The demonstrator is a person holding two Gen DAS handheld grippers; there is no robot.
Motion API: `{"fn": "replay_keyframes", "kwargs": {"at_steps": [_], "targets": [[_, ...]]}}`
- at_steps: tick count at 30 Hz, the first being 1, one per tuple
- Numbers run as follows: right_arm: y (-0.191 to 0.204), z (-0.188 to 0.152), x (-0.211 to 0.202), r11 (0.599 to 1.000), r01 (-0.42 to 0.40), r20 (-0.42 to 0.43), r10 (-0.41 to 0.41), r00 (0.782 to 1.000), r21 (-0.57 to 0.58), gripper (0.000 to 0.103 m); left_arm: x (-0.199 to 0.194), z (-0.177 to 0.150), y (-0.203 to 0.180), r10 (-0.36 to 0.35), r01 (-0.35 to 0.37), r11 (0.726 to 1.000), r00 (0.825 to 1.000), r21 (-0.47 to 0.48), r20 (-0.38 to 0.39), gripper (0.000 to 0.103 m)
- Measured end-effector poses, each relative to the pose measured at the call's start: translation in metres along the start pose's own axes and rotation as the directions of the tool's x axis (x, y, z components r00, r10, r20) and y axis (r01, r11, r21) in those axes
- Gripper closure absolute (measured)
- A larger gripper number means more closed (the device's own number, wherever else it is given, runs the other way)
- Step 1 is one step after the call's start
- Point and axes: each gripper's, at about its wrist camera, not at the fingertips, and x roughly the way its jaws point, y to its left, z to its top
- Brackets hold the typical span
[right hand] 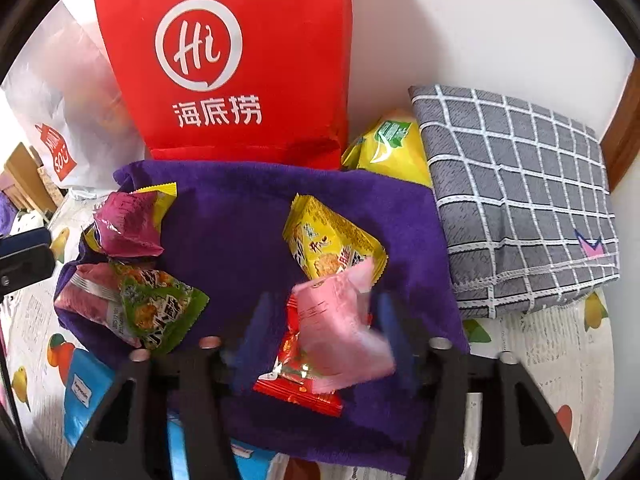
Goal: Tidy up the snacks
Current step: 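Open both grippers to drop the green bag and pink packet on the towel, then move both grippers back toward the remaining snacks beside the blue tissue pack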
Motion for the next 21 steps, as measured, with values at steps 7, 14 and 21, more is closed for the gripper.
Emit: {"fn": "replay_keyframes", "kwargs": {"at_steps": [7,14,21], "targets": [[0.011,-0.01,-0.048,0.999,0.015,0.046,-0.016,0.999,0.028,0.033,-0.035,-0.021,0.002,-0.005,0.006,1.0,0.999,-0.004,0.047,0.042],[0.028,-0.033,-0.1,0.997,0.056,0.109,-0.06,0.992,0.045,0.023,-0.067,-0.053,-0.006,-0.002,-0.001,1.0,0.996,0.03,0.093,0.042],[0.032,-0.062,-0.135,0.996,0.031,0.123,-0.041,0.992,0.08,0.022,-0.094,-0.081,-0.014,-0.005,0.0,0.999,0.992,0.035,0.125,0.042]]}}
